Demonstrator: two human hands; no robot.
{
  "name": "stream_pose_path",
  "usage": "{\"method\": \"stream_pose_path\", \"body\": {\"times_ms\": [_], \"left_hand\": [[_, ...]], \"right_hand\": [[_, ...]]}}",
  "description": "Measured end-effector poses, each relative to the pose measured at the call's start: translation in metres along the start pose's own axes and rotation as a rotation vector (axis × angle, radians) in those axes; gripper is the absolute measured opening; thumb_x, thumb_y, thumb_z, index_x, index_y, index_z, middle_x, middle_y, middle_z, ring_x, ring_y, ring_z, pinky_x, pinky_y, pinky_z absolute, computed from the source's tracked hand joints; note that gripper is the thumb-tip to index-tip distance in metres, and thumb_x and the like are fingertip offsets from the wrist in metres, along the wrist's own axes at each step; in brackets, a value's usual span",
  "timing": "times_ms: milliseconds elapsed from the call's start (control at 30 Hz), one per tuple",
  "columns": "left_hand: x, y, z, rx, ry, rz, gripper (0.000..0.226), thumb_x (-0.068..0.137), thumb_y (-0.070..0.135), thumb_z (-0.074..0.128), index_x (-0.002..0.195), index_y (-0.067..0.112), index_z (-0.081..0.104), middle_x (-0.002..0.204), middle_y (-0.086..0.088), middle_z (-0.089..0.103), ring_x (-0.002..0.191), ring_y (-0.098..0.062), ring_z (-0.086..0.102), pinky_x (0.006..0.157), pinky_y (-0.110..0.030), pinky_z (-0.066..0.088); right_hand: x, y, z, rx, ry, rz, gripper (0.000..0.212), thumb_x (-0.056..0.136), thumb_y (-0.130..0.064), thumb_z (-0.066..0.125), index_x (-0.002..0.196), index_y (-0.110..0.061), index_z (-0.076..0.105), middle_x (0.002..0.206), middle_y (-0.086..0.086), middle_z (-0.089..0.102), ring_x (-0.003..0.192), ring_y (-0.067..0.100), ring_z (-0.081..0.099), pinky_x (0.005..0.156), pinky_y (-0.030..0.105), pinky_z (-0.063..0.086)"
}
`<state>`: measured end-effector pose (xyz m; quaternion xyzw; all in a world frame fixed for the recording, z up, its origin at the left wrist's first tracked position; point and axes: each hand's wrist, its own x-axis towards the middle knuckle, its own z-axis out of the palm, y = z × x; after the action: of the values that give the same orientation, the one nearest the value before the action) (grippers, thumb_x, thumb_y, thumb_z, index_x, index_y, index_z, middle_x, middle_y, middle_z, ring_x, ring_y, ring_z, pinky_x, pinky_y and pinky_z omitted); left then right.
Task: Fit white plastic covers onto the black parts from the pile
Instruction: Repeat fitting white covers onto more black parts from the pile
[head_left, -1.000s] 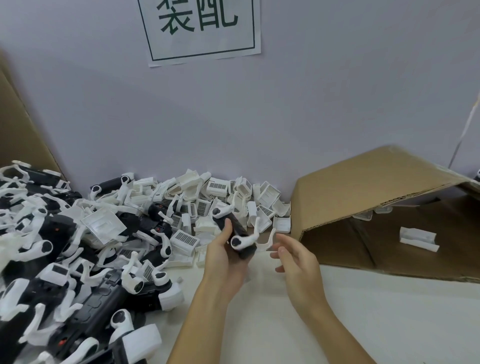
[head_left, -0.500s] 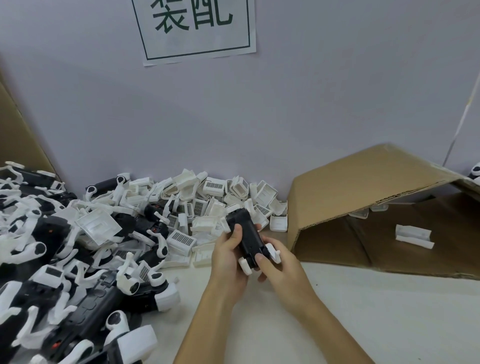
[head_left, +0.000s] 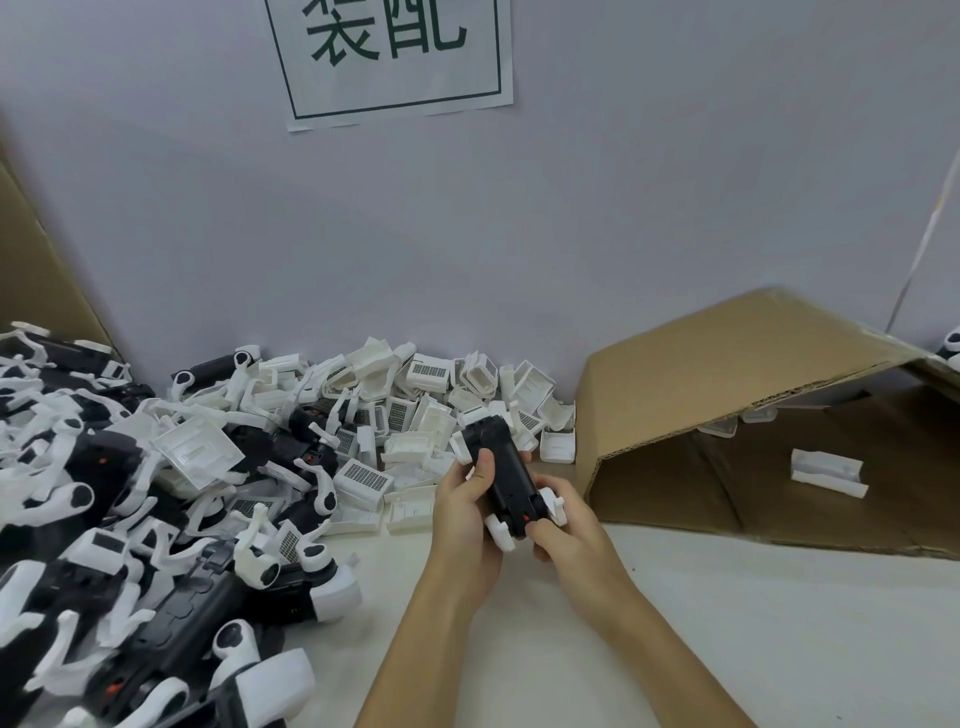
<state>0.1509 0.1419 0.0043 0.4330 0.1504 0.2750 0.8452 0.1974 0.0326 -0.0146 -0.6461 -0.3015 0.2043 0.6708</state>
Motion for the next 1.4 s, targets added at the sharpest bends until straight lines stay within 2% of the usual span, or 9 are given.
{"method": "stream_pose_path", "body": {"times_ms": [167,267,533,767,867,1100,1200,1300,1400], "left_hand": [[-0.002,0.0008,0.0034,0.01,-0.035,0.009,0.044,0.083,0.028,0.062,0.116,-0.001,0.062,0.1,-0.015,0.073,0.083,-0.029,0.071,0.072,-0.047,0.058],[-0.0027,0.0016,0.0031,-0.001,-0.051,0.014,0.044,0.083,0.027,0.062,0.117,-0.001,0.062,0.101,-0.016,0.073,0.085,-0.03,0.07,0.072,-0.049,0.058],[-0.0063,0.0031,0.0071,0.013,-0.018,0.01,0.049,0.084,0.027,0.06,0.123,-0.003,0.059,0.103,-0.017,0.072,0.083,-0.03,0.071,0.056,-0.038,0.056],[-0.0039,0.0034,0.005,-0.001,0.017,-0.009,0.034,0.098,0.02,0.052,0.123,-0.002,0.059,0.101,-0.017,0.073,0.085,-0.033,0.068,0.055,-0.038,0.056],[-0.0036,0.0033,0.004,0.014,0.008,-0.01,0.031,0.098,0.02,0.053,0.12,0.0,0.06,0.103,-0.018,0.072,0.083,-0.031,0.069,0.055,-0.04,0.057],[-0.0052,0.0035,0.0048,0.045,-0.06,0.032,0.044,0.083,0.027,0.062,0.116,-0.001,0.062,0.1,-0.015,0.074,0.082,-0.026,0.072,0.083,-0.055,0.055],[-0.006,0.003,0.0045,0.042,-0.068,0.033,0.046,0.081,0.026,0.062,0.117,-0.002,0.06,0.1,-0.017,0.073,0.084,-0.03,0.071,0.079,-0.054,0.057],[-0.006,0.0021,0.0047,0.024,-0.059,0.022,0.046,0.081,0.024,0.061,0.119,-0.002,0.059,0.098,-0.016,0.074,0.082,-0.028,0.072,0.069,-0.048,0.06],[-0.0038,0.001,0.0023,0.022,-0.032,0.006,0.038,0.091,0.02,0.058,0.121,-0.002,0.06,0.098,-0.015,0.075,0.08,-0.026,0.073,0.063,-0.043,0.061]], "right_hand": [[0.0002,0.0041,-0.0017,-0.019,0.055,-0.018,0.027,0.094,-0.01,0.052,0.108,-0.032,0.059,0.081,-0.017,0.067,0.07,-0.004,0.061,0.062,0.013,0.045],[0.0,0.0046,-0.0019,-0.031,0.082,-0.027,0.02,0.091,-0.016,0.054,0.105,-0.03,0.058,0.084,-0.006,0.065,0.07,0.002,0.058,0.062,0.016,0.044],[0.0027,0.003,-0.0024,0.024,0.054,-0.027,0.027,0.095,-0.001,0.055,0.109,-0.023,0.061,0.078,-0.018,0.066,0.065,-0.008,0.06,0.06,0.009,0.045],[0.0003,-0.0005,0.0004,0.05,0.031,-0.037,0.037,0.073,-0.021,0.051,0.108,-0.029,0.06,0.079,-0.015,0.064,0.064,-0.009,0.059,0.06,0.009,0.046],[0.0006,0.0013,-0.0008,0.027,0.036,-0.051,0.03,0.086,-0.009,0.053,0.109,-0.026,0.06,0.078,-0.018,0.064,0.065,-0.008,0.059,0.061,0.01,0.046],[-0.002,-0.0025,-0.0021,-0.054,0.057,-0.1,0.03,0.091,-0.01,0.052,0.108,-0.033,0.058,0.084,-0.021,0.066,0.069,-0.002,0.056,0.062,0.016,0.047],[-0.002,-0.0041,-0.0008,-0.016,0.058,-0.087,0.026,0.082,-0.024,0.056,0.106,-0.034,0.059,0.085,-0.021,0.067,0.072,-0.005,0.059,0.064,0.012,0.046],[-0.001,-0.0009,-0.0009,-0.017,0.062,-0.06,0.024,0.096,-0.011,0.059,0.108,-0.032,0.058,0.096,-0.012,0.066,0.083,0.002,0.061,0.067,0.01,0.045],[-0.0013,-0.0027,-0.0005,-0.005,0.035,-0.029,0.029,0.084,-0.021,0.06,0.109,-0.035,0.057,0.095,-0.018,0.066,0.08,-0.007,0.059,0.066,0.007,0.044]]}}
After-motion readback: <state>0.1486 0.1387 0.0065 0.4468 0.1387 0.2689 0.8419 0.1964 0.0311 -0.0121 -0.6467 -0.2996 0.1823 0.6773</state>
